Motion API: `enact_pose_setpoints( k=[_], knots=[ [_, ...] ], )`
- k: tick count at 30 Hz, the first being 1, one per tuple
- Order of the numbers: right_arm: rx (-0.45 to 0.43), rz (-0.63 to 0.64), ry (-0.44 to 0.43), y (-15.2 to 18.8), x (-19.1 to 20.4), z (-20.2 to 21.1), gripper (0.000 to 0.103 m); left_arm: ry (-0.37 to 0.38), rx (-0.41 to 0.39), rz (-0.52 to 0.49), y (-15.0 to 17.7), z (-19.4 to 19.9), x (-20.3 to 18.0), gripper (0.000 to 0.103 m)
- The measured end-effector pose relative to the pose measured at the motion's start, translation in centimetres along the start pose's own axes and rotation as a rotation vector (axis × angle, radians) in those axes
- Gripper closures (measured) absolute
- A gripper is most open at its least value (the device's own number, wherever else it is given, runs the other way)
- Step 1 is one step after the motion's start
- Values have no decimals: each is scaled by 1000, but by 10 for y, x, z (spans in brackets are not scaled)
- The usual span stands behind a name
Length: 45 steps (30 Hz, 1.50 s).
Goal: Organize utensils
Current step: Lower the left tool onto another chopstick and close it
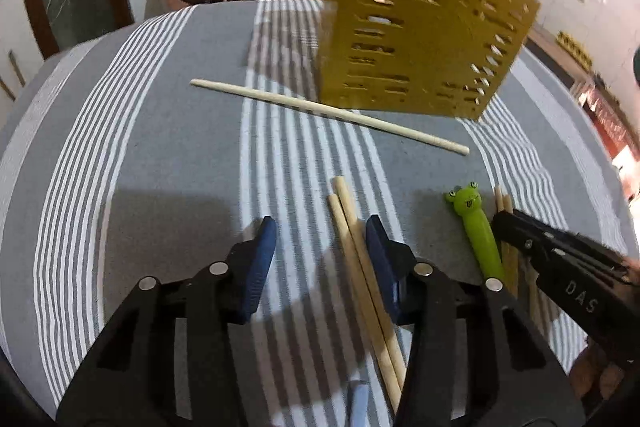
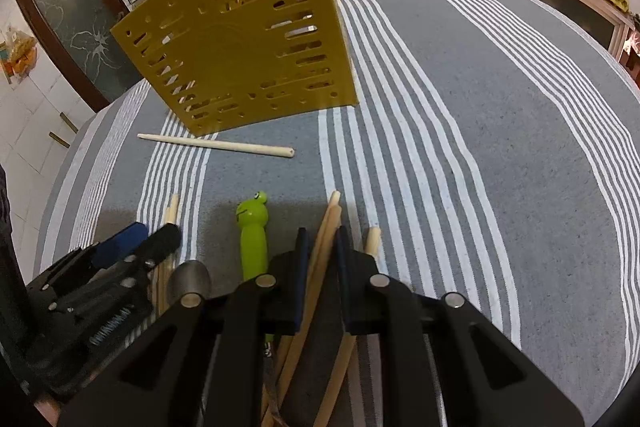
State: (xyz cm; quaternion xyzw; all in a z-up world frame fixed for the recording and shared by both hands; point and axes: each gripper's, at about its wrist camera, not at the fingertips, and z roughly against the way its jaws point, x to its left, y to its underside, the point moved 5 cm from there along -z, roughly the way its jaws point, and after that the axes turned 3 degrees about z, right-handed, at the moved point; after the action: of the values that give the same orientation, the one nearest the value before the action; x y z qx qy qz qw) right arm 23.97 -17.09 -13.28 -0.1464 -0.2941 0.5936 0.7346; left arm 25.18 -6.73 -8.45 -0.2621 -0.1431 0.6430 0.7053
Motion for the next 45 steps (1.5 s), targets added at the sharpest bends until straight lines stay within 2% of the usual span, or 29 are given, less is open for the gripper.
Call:
enact_pose_setpoints(
  k=[5,21,25,28,30,32,38,45],
  knots=[
    [-3,-5,-4,-1,2,-1,89,6,0,63,-3,3,17,57],
    [-13,-4,-17,0,1,-1,89,-56,-1,-28,13,1,4,58],
    [-13,-2,-16,0,1,-1,89,-58,13,-24,12,0,3,58],
    [-2,9,5,-1,4,-3,89,-43,29,-37,7,-3,0,72],
    [10,15,26,-3,7,-3,89,-35,45,-39,2,-7,1,86],
    [33,25,56,-5,10,-5,89,-25,71,-40,-3,-9,3,93],
    [72,-10,85,-14,14,-13,94,11,114,-35,-14,-17,5,97],
    [40,-48,73,-17,13,-12,96,42,79,1,-17,-15,9,98]
  ],
)
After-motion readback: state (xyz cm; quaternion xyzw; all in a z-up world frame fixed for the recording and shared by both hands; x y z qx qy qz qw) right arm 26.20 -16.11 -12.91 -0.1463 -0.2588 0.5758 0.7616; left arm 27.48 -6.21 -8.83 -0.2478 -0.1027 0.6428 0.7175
